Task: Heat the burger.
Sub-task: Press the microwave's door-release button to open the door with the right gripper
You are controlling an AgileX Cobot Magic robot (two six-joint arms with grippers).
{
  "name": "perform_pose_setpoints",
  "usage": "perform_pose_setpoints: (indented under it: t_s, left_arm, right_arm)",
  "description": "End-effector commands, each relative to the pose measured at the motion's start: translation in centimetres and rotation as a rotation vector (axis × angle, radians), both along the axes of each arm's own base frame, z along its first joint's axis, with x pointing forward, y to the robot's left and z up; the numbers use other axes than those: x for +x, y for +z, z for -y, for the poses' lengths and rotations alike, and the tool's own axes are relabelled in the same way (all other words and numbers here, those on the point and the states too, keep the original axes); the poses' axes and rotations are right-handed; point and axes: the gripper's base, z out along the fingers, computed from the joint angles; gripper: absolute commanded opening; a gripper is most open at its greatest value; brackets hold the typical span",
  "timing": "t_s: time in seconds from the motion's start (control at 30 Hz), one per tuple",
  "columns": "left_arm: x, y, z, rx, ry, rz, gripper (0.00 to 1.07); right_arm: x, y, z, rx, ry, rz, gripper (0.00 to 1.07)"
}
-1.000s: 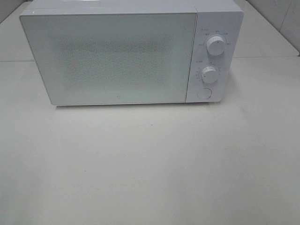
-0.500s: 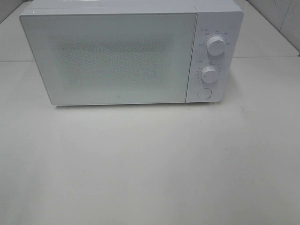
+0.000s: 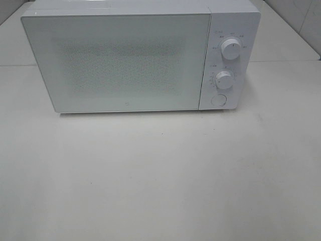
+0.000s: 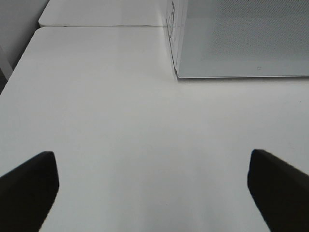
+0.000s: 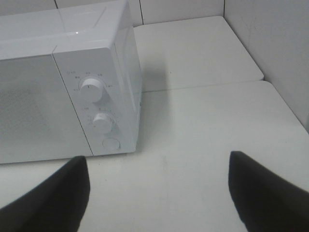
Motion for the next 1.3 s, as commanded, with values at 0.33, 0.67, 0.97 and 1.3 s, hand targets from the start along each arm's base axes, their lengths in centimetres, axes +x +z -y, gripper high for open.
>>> perform_pose_setpoints:
  t_s: [0.33, 0.67, 0.97, 1.3]
  left_arm:
    - [-0.3, -0.1, 0.0, -0.004, 0.001, 0.030, 1.03]
    - [-0.3, -0.1, 0.0, -0.004, 0.001, 0.030, 1.03]
    - [-0.3, -0.1, 0.0, -0.004, 0.001, 0.030, 1.03]
    - [-0.3, -0.1, 0.0, -0.004, 0.001, 0.030, 1.03]
  right_arm:
    - [5.2, -0.3, -0.8, 0.002, 0.026, -0.017, 0.49]
    - [9.3, -1.7, -1.4, 0.004, 0.046, -0.068, 0.00]
    - [13.2, -2.6, -2.1, 0.021, 0.085, 0.024, 0.00]
    - [16.5, -4.5, -2.7, 0.053, 0.111, 0.084, 0.00]
